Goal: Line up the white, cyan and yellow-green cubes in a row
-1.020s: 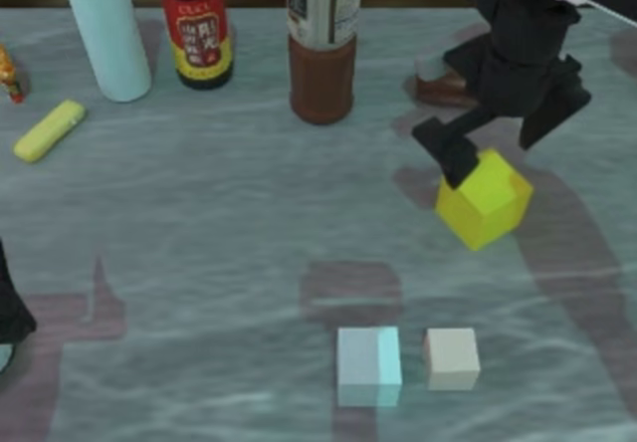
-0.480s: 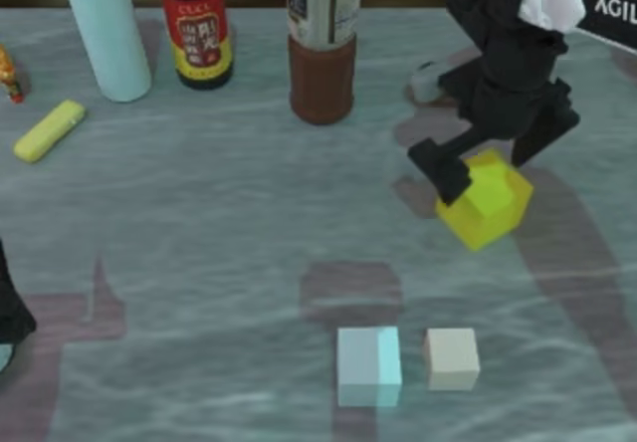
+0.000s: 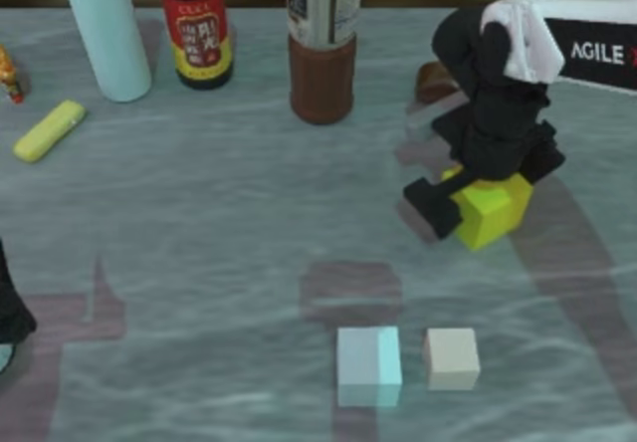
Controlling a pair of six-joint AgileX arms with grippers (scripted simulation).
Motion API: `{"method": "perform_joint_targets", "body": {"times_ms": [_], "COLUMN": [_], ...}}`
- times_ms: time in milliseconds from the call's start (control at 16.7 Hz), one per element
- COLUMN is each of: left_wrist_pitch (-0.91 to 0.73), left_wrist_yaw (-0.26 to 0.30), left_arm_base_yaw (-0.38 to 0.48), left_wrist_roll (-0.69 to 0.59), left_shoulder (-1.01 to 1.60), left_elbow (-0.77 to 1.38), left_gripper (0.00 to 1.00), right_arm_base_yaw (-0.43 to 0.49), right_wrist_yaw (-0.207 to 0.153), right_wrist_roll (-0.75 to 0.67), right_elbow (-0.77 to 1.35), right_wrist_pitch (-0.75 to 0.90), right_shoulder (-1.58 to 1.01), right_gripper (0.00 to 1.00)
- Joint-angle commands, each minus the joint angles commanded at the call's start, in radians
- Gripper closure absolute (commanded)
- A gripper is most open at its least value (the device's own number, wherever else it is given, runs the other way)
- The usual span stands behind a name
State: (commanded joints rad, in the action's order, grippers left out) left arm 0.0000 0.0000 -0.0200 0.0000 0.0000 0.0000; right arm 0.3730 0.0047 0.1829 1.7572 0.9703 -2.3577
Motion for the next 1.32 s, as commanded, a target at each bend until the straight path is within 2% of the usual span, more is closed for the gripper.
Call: {"method": "perform_joint_targets", "body": {"times_ms": [120, 900, 1320], "left_wrist_pitch": [0.000, 0.000, 0.000], "left_wrist_yaw": [0.000, 0.000, 0.000], "left_arm_base_yaw": [0.000, 0.000, 0.000], "left_wrist_roll": [0.000, 0.000, 0.000], "left_shoulder": [0.000, 0.000, 0.000], "left_elbow": [0.000, 0.000, 0.000], "left_gripper": [0.00, 0.00, 0.00], "right_arm_base_yaw": [0.000, 0.000, 0.000], "right_wrist_yaw": [0.000, 0.000, 0.000], "right_wrist_roll": [0.000, 0.000, 0.000], "right_elbow": [0.000, 0.000, 0.000], "right_wrist_pitch": [0.000, 0.000, 0.000], "right_shoulder": [0.000, 0.000, 0.000], "right_gripper": [0.00, 0.98, 1.00]}}
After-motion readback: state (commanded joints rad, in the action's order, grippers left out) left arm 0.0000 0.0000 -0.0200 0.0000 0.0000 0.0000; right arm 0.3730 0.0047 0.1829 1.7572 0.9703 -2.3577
